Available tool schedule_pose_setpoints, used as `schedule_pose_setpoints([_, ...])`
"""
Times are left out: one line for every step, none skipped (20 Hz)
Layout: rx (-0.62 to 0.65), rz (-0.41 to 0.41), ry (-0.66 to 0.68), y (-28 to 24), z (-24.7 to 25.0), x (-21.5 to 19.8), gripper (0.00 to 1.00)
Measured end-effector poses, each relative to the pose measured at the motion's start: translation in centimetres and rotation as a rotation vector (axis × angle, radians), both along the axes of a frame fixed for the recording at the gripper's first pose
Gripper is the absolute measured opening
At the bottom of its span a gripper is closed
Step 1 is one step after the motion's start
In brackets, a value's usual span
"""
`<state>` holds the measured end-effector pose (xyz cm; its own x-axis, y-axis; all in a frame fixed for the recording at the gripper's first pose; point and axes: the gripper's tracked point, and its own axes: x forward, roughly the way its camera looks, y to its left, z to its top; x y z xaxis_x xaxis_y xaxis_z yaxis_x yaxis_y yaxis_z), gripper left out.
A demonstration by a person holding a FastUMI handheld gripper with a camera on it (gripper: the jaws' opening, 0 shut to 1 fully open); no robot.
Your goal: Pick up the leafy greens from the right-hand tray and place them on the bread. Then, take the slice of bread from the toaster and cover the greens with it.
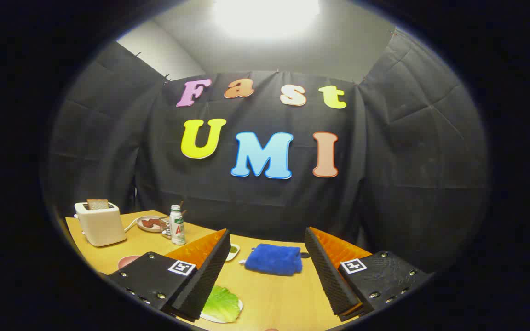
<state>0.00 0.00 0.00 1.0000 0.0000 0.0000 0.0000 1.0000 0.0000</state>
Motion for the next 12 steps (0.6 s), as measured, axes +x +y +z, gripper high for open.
schedule_pose_setpoints([-0.002, 0.02, 0.02, 1.3, -0.4, 0.6, 0.99])
schedule_pose_setpoints([-0.003, 0.04, 0.04, 2.5, -0.8, 1.2, 0.99])
schedule_pose_setpoints([-0.003, 0.06, 0.064, 3.7, -1.4, 1.6, 0.99])
schedule_pose_setpoints([-0.004, 0.082, 0.09, 4.8, -2.0, 2.0, 0.99])
schedule_pose_setpoints([-0.009, 0.095, 0.118, 5.7, -2.9, 2.2, 0.99])
schedule_pose_setpoints([-0.021, 0.105, 0.148, 6.4, -3.8, 2.3, 0.99])
schedule_pose_setpoints([-0.039, 0.109, 0.171, 6.9, -4.8, 2.5, 0.99])
schedule_pose_setpoints([-0.054, 0.111, 0.187, 7.3, -5.4, 2.5, 0.99])
schedule_pose_setpoints([-0.064, 0.114, 0.197, 7.6, -6.0, 2.5, 0.99])
schedule_pose_setpoints([-0.066, 0.122, 0.208, 8.1, -6.7, 2.6, 0.99])
schedule_pose_setpoints([-0.061, 0.135, 0.222, 8.6, -7.4, 2.7, 0.99])
schedule_pose_setpoints([-0.052, 0.148, 0.236, 9.0, -8.1, 2.8, 0.99])
